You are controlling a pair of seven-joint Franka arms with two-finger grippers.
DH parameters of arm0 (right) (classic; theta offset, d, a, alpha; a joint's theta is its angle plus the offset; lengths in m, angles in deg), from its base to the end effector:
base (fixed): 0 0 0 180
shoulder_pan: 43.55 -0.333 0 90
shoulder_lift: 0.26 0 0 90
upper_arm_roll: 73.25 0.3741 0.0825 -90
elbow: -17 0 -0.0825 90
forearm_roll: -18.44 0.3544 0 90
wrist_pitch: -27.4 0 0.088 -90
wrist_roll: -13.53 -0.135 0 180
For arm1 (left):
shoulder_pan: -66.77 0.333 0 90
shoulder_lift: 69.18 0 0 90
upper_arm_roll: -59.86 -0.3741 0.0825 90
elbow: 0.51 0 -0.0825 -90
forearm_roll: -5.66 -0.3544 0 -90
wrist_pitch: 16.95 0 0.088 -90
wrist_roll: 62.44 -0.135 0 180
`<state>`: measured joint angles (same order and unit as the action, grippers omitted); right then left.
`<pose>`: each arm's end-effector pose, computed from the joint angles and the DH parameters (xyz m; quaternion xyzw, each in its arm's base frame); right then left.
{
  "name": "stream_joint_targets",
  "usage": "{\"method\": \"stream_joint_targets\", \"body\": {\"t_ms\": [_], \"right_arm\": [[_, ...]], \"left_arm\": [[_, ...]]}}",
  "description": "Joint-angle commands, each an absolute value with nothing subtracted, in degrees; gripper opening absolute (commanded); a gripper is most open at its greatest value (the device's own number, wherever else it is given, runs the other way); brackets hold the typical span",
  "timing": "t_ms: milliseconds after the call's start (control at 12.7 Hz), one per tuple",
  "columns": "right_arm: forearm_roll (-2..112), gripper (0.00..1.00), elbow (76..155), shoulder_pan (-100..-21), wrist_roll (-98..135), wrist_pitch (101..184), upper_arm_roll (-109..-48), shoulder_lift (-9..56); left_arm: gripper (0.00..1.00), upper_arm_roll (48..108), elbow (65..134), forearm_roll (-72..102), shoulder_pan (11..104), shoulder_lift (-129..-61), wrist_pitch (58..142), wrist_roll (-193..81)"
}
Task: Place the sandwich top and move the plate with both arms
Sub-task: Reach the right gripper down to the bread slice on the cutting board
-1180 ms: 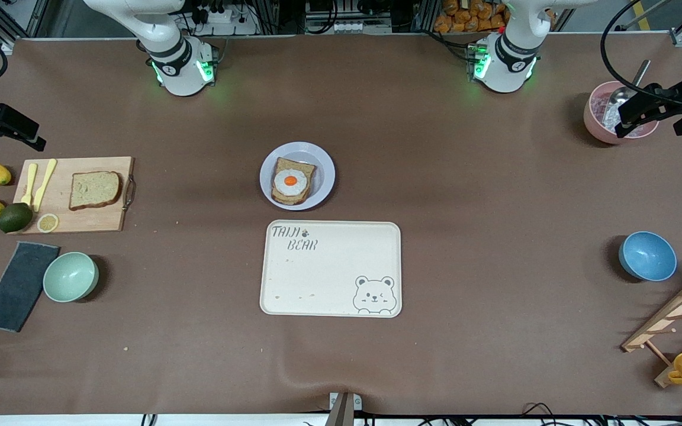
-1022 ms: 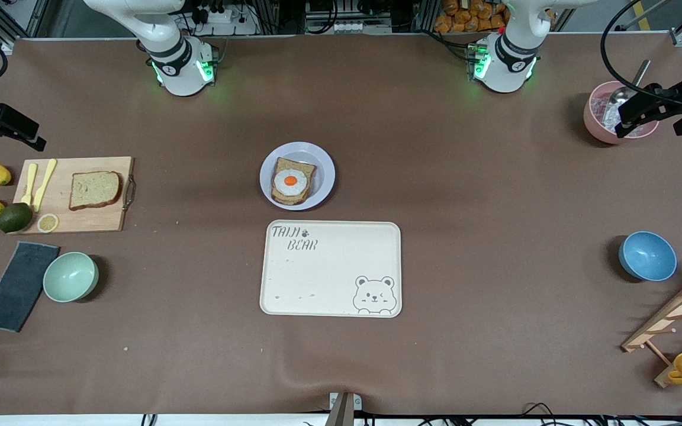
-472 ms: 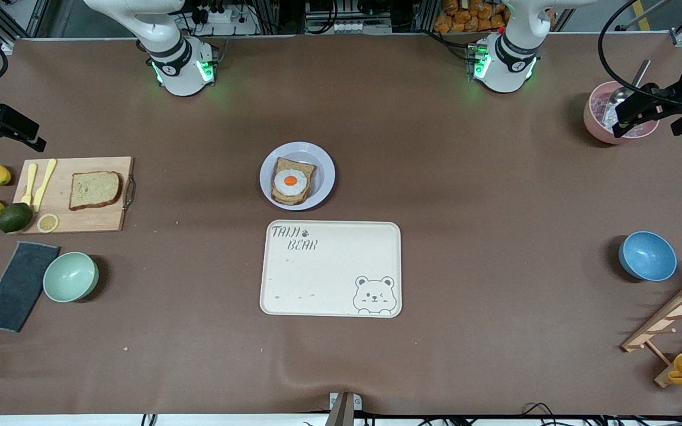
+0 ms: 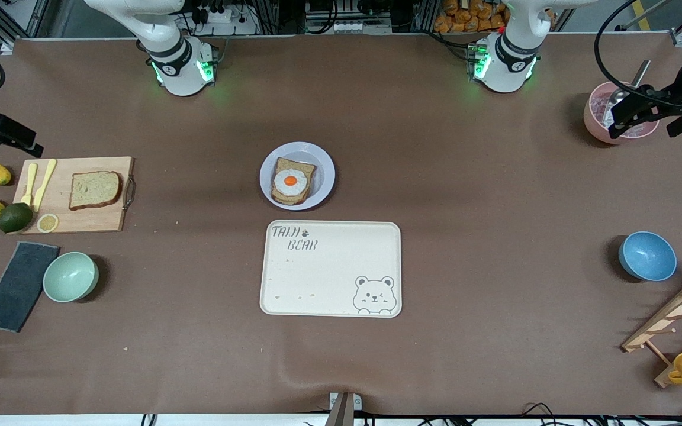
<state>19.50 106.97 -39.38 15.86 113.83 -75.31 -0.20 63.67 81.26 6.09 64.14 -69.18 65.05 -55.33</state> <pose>0.5139 -0.0535 0.6491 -0.9989 0.0337 0.0306 0.0115 0.5066 -0.0583 0.7048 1.0000 0.0053 0.0016 0.0039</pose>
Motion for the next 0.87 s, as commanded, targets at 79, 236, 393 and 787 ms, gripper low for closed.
{"method": "stream_joint_targets", "body": {"t_ms": [79,236,393,787], "right_arm": [[19.2,0.89,107.6,-33.5,23.7,117.2,-74.7,5.4],[19.1,0.91,110.0,-30.1,25.8,122.4,-74.7,8.1],[19.2,1.00,113.7,-27.2,28.6,126.3,-74.7,9.7],[21.9,0.99,126.7,-21.1,44.7,138.8,-74.7,10.3]], "left_arm": [[1.00,64.2,81.1,7.1,64.2,-70.7,67.1,-54.1],[1.00,64.3,81.1,7.0,64.2,-71.0,67.4,-53.7],[1.00,64.3,81.5,7.0,65.0,-71.1,67.0,-53.6],[1.00,64.2,81.5,6.3,65.2,-70.0,66.9,-49.4]]}}
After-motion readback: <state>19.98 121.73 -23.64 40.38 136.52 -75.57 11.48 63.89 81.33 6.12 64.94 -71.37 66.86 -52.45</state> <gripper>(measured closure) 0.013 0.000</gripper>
